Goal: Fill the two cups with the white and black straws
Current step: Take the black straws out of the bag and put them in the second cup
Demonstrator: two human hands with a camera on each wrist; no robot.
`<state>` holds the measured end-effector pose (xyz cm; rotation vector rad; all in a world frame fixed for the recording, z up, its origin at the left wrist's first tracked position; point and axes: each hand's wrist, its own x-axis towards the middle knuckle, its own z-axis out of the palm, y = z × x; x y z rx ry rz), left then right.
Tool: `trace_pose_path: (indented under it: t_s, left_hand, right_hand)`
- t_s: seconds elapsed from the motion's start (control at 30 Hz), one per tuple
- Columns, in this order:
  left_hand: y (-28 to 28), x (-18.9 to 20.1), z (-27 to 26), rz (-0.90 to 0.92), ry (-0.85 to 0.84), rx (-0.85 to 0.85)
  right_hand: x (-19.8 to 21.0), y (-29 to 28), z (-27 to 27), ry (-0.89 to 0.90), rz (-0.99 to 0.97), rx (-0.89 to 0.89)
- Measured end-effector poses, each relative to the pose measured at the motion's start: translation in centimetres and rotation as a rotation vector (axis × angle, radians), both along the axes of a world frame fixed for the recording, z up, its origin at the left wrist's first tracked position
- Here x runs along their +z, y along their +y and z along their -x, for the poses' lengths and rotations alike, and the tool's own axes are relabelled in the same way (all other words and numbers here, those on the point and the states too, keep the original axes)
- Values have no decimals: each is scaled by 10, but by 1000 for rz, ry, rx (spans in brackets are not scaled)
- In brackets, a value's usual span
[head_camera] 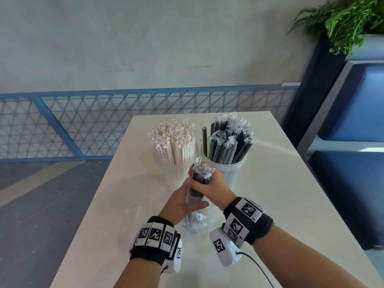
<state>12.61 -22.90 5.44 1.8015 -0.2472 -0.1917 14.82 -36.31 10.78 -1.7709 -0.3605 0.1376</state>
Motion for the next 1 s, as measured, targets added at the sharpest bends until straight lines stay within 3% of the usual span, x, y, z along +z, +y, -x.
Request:
trace_pose_path:
  t_s: [0.1, 0.3, 0.5, 0.7, 0.83, 1.0]
  left_hand:
    - [0, 3, 5, -71, -44, 18]
    - [6, -1, 5, -103, -105, 114]
    - [6, -4, 1, -131, -50, 172]
    - [10, -15, -4, -79, -108, 221]
    - [11, -15, -5, -22, -103, 298]
    - [11, -10, -8, 40, -78, 325]
  right_hand:
    - [12, -5, -4, 47, -55, -81]
    - [64, -35, -20, -29, -306, -299]
    - [104, -61, -37, -162, -380, -469]
    - [133, -77, -45, -313, -547, -638]
    - [150, -80, -44, -482, -496, -676]
    - [138, -64, -44, -535, -276, -571]
